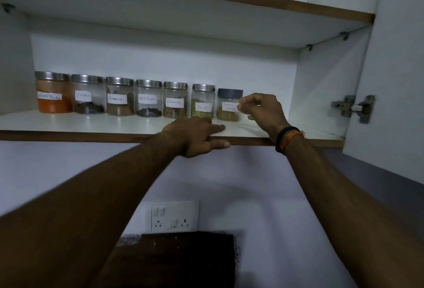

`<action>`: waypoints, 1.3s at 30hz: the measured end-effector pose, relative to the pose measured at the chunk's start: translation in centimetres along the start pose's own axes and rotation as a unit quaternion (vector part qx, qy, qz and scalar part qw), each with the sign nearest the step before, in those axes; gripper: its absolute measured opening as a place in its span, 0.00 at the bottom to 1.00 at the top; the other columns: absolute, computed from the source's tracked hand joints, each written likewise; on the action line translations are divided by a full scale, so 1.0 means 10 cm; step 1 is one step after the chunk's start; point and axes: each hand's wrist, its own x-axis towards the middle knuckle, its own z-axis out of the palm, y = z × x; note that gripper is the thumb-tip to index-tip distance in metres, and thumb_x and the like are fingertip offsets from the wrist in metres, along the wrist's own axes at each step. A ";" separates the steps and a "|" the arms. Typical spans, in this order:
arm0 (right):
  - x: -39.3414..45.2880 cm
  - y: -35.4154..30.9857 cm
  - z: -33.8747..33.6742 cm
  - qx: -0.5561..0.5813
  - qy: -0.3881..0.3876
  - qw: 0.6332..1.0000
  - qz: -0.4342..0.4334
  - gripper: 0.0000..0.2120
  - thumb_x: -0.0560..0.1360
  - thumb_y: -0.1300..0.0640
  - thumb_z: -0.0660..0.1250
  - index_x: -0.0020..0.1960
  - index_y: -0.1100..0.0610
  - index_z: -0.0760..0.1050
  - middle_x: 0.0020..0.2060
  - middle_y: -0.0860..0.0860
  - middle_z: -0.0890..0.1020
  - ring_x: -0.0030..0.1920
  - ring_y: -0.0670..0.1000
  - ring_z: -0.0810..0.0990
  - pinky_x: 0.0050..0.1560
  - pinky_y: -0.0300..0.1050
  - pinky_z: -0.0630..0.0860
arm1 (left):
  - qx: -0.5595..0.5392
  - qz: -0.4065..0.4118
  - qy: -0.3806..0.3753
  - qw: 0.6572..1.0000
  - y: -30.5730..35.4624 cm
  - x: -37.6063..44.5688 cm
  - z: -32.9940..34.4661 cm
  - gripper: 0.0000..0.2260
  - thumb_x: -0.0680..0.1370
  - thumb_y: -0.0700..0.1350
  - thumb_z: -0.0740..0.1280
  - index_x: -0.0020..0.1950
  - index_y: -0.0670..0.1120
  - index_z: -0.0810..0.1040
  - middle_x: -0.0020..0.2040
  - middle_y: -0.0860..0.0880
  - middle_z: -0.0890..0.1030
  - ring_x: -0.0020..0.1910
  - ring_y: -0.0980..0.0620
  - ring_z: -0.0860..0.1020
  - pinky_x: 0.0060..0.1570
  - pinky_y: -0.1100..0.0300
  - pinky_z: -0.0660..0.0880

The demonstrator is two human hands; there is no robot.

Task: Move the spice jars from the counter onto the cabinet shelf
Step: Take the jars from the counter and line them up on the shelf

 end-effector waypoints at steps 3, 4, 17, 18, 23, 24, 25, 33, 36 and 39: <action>-0.34 -0.04 -0.04 0.008 0.036 0.999 -0.010 0.05 0.75 0.60 0.73 0.50 0.55 0.86 0.47 0.47 0.87 0.50 0.46 0.84 0.60 0.50 0.82 | -0.009 -0.023 0.000 1.000 0.09 -0.06 0.01 0.31 0.78 0.72 0.46 0.79 0.63 0.58 0.74 0.47 0.71 0.72 0.43 0.71 0.64 0.44 0.70; -0.45 -0.05 -0.05 0.015 0.051 0.998 -0.016 0.05 0.75 0.61 0.72 0.49 0.54 0.86 0.45 0.46 0.87 0.49 0.45 0.85 0.59 0.49 0.82 | -0.002 -0.032 0.014 0.999 0.12 -0.07 0.02 0.30 0.79 0.71 0.47 0.79 0.62 0.59 0.74 0.47 0.72 0.71 0.42 0.71 0.63 0.44 0.70; -2.32 0.54 0.21 0.055 0.194 0.974 0.101 0.07 0.75 0.62 0.68 0.48 0.57 0.86 0.43 0.50 0.87 0.47 0.52 0.86 0.54 0.56 0.84 | -0.214 0.041 0.160 0.963 1.09 -1.11 0.86 0.29 0.77 0.44 0.66 0.78 0.41 0.65 0.77 0.39 0.65 0.76 0.39 0.65 0.75 0.46 0.60; -2.51 0.64 0.26 0.058 0.193 0.971 0.125 0.08 0.75 0.61 0.67 0.48 0.57 0.86 0.43 0.51 0.87 0.47 0.53 0.86 0.55 0.57 0.84 | -0.253 0.052 0.106 0.960 1.18 -1.26 1.02 0.28 0.78 0.44 0.66 0.78 0.43 0.65 0.77 0.41 0.66 0.75 0.41 0.65 0.74 0.50 0.60; -3.56 1.28 0.51 -0.014 0.158 0.951 0.266 0.07 0.76 0.62 0.69 0.45 0.60 0.85 0.43 0.53 0.87 0.47 0.57 0.85 0.56 0.58 0.82 | -0.340 0.079 -0.125 0.929 1.62 -2.05 1.95 0.23 0.79 0.45 0.68 0.73 0.45 0.71 0.70 0.44 0.74 0.68 0.46 0.72 0.69 0.54 0.68; -3.75 1.40 0.55 -0.042 0.147 0.947 0.284 0.07 0.77 0.62 0.69 0.44 0.60 0.85 0.42 0.53 0.87 0.47 0.57 0.85 0.55 0.53 0.82 | -0.349 0.082 -0.159 0.920 1.70 -2.20 2.12 0.22 0.79 0.45 0.68 0.72 0.44 0.72 0.69 0.44 0.75 0.68 0.45 0.73 0.69 0.55 0.68; -3.94 1.51 0.59 -0.081 0.129 0.941 0.301 0.07 0.78 0.61 0.69 0.44 0.58 0.85 0.42 0.53 0.87 0.47 0.57 0.84 0.54 0.48 0.81 | -0.354 0.082 -0.192 0.912 1.78 -2.35 2.29 0.23 0.79 0.45 0.67 0.73 0.43 0.71 0.70 0.43 0.75 0.70 0.44 0.73 0.70 0.55 0.66; -5.01 2.06 0.82 -0.221 -0.067 0.884 0.407 0.16 0.75 0.62 0.68 0.63 0.57 0.81 0.64 0.58 0.80 0.66 0.60 0.76 0.68 0.49 0.71 | -0.395 0.013 -0.341 0.853 2.32 -3.27 3.12 0.21 0.80 0.41 0.67 0.72 0.36 0.71 0.73 0.39 0.72 0.71 0.43 0.73 0.70 0.58 0.63; -5.24 2.18 0.85 -0.277 -0.157 0.849 0.422 0.30 0.76 0.55 0.70 0.76 0.51 0.69 0.76 0.58 0.64 0.76 0.62 0.63 0.74 0.59 0.65 | -0.418 -0.034 -0.357 0.834 2.43 -3.48 3.25 0.21 0.80 0.41 0.69 0.71 0.37 0.73 0.70 0.41 0.76 0.68 0.45 0.75 0.64 0.66 0.65; -5.39 2.30 0.87 -0.314 -0.218 0.822 0.421 0.38 0.75 0.49 0.72 0.81 0.46 0.60 0.82 0.58 0.51 0.80 0.63 0.52 0.75 0.65 0.61 | -0.437 -0.084 -0.374 0.814 2.57 -3.64 3.34 0.20 0.78 0.42 0.71 0.70 0.40 0.75 0.66 0.42 0.79 0.65 0.45 0.78 0.55 0.74 0.65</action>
